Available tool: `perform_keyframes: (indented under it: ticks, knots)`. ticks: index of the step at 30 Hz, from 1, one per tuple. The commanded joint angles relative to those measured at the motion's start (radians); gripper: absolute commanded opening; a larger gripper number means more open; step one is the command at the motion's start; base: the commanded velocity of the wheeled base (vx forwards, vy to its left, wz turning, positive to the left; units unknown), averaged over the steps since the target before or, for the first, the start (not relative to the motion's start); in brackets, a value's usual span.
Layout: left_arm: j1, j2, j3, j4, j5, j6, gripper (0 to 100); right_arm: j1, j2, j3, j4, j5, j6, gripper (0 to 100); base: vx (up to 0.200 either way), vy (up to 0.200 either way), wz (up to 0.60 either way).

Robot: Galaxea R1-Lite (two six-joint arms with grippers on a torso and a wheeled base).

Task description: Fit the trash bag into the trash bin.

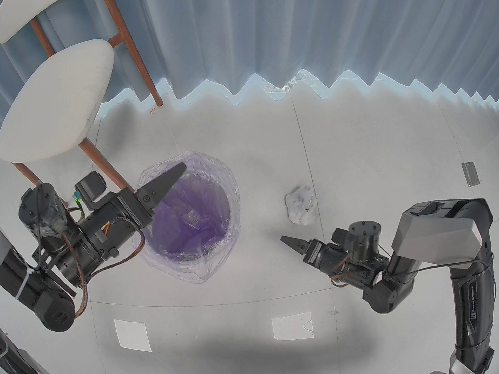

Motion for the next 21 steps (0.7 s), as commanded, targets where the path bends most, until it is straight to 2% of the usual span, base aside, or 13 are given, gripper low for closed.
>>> perform_keyframes:
  ticks: [1, 8, 12, 18, 21]
  knots:
    - [-0.011, 0.249, 0.018, -0.002, -0.001, -0.129, 100, -0.006, -0.062, 0.320, -0.271, 0.058, -0.019, 100, 0.000, 0.000, 0.00]
    - [0.019, 0.435, 0.015, -0.002, 0.000, -0.052, 100, -0.009, -0.056, 0.348, -0.271, 0.058, -0.010, 100, 0.000, 0.000, 0.00]
    - [0.053, 0.511, -0.001, -0.002, -0.001, -0.044, 100, -0.020, -0.056, 0.350, -0.271, 0.060, 0.011, 100, 0.000, 0.000, 0.00]
    - [0.050, 0.544, 0.021, -0.003, -0.001, -0.043, 100, -0.026, -0.041, 0.340, -0.271, 0.058, 0.010, 100, 0.000, 0.000, 0.00]
    - [0.050, 0.548, 0.050, -0.003, -0.003, -0.007, 100, -0.027, -0.041, 0.339, -0.271, 0.058, 0.010, 100, 0.000, 0.000, 0.00]
